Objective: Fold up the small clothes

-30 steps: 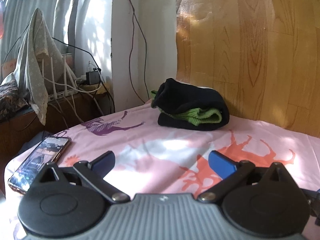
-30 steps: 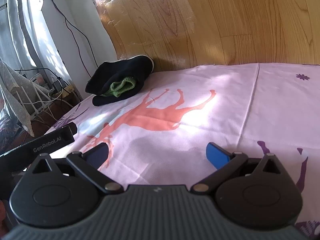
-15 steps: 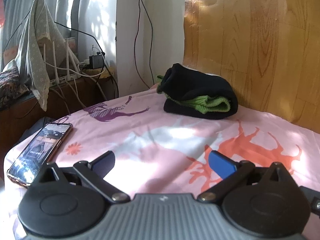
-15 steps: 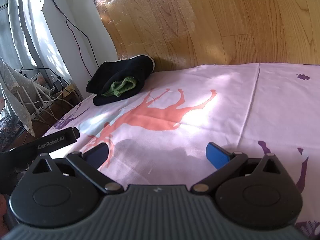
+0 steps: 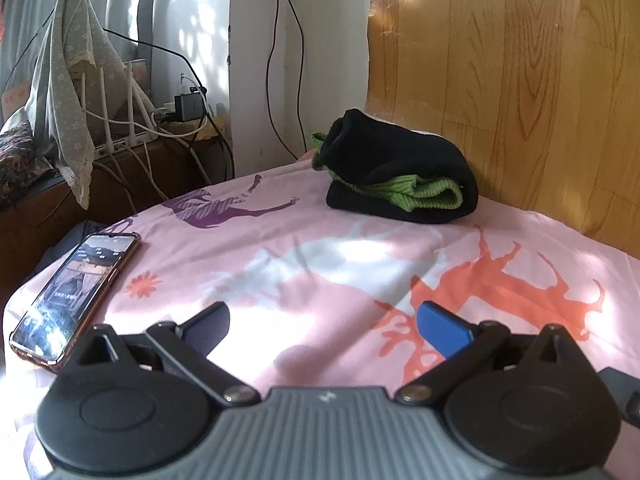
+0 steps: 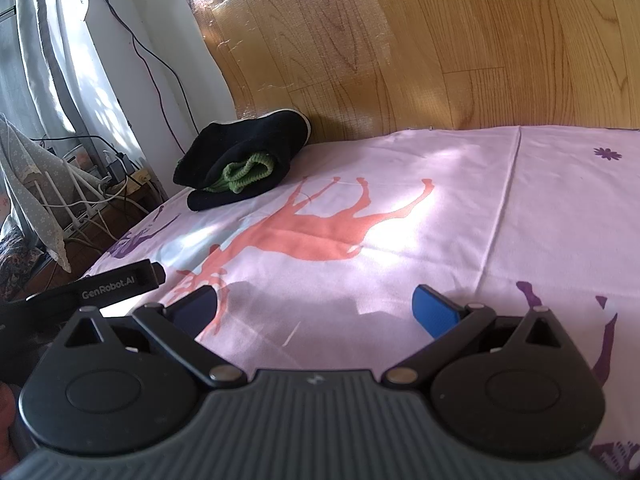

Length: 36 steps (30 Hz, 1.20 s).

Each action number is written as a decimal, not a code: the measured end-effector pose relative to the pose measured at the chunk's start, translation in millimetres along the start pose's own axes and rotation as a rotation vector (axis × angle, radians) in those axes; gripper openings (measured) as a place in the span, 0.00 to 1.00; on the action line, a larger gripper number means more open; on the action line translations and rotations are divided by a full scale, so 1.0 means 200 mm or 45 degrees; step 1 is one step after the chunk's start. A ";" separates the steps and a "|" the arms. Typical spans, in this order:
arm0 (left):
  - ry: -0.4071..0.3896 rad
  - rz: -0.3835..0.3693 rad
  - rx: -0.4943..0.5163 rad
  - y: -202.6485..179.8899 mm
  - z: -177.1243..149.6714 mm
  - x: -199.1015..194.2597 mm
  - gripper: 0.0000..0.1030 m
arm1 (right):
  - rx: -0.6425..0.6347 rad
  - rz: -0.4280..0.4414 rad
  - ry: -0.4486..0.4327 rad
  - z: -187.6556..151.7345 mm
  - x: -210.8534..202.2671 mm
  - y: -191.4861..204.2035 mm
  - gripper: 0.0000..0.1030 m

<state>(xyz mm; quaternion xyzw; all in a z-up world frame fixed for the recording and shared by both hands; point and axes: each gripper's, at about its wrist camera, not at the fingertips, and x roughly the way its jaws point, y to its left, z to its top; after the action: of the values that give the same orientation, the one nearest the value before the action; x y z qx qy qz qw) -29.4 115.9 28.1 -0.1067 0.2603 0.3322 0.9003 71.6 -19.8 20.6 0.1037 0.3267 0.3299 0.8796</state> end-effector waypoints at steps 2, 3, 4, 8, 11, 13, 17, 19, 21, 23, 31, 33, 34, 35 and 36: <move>0.004 -0.004 0.004 0.00 0.00 0.00 1.00 | 0.000 0.000 0.000 0.00 0.00 0.00 1.00; 0.006 -0.006 0.005 0.00 0.00 0.00 1.00 | 0.000 -0.001 0.000 0.00 0.00 0.00 1.00; 0.007 -0.006 0.007 0.00 0.00 0.00 1.00 | 0.000 -0.001 0.000 0.00 0.00 0.00 1.00; 0.006 -0.004 0.012 -0.01 0.00 0.00 1.00 | 0.002 -0.001 0.000 0.00 0.00 0.00 1.00; 0.005 -0.003 0.018 -0.01 0.00 0.00 1.00 | 0.002 -0.001 0.000 0.00 0.00 0.00 1.00; 0.003 -0.001 0.022 -0.01 -0.01 0.00 1.00 | 0.003 -0.001 0.000 0.00 0.00 0.00 1.00; 0.002 0.000 0.029 -0.01 0.00 0.00 1.00 | 0.005 -0.001 0.001 0.00 0.00 0.01 1.00; 0.000 0.001 0.033 -0.02 0.00 0.00 1.00 | 0.005 0.001 0.003 -0.01 0.00 0.01 1.00; -0.003 0.003 0.036 -0.02 -0.01 0.00 1.00 | 0.005 0.001 0.002 0.00 0.00 0.01 1.00; -0.004 0.003 0.039 -0.02 -0.01 0.00 1.00 | 0.005 0.001 0.002 0.00 0.00 0.00 1.00; -0.009 0.005 0.055 -0.03 -0.01 0.00 1.00 | 0.005 0.001 0.002 0.00 0.00 0.00 1.00; -0.013 0.008 0.063 -0.03 -0.01 -0.01 1.00 | 0.005 0.002 0.003 0.00 0.00 0.00 1.00; -0.014 0.010 0.067 -0.04 -0.01 -0.01 1.00 | 0.005 0.002 0.003 0.00 0.00 0.00 1.00; -0.016 0.012 0.070 -0.04 -0.01 -0.01 1.00 | 0.005 0.002 0.003 0.00 0.00 0.00 1.00; -0.017 0.013 0.072 -0.04 -0.01 -0.01 1.00 | 0.005 0.002 0.003 0.00 0.00 0.00 1.00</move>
<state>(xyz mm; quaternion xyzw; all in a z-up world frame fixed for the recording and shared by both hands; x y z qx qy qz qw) -25.7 108.5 27.6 -0.0774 0.2642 0.3301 0.9029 71.0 -19.6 20.5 0.1053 0.3283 0.3300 0.8787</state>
